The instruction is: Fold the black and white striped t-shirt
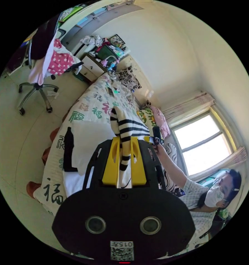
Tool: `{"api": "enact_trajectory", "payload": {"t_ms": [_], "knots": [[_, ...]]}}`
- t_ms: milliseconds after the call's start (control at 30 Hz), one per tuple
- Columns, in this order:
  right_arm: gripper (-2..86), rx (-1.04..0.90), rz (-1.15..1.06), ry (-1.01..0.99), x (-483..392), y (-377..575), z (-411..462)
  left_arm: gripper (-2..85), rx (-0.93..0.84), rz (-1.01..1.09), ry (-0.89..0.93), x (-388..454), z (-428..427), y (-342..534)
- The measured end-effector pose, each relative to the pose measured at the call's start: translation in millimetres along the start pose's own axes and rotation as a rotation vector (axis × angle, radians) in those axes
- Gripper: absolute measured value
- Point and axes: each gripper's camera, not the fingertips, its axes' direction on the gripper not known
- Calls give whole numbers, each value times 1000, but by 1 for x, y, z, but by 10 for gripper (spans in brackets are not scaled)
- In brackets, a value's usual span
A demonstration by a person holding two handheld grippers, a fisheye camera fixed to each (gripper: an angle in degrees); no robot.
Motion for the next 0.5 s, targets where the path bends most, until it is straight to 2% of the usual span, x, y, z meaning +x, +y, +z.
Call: {"api": "enact_trajectory", "payload": {"t_ms": [167,267,333,400,500], "knots": [[71,-33,190,133,69,-25,51,68,15,-116,-146,-54,18,15],[81,-13,86,144,76,-20,66,70,154,-55,-139,-48,0,44],[89,-5,6,203,74,-8,69,69,352,5,-172,-33,-35,90],[94,29,-85,304,71,24,73,70,428,60,-174,-22,-55,132],[99,-31,-114,366,82,73,102,82,371,38,-238,-16,-59,206]]}}
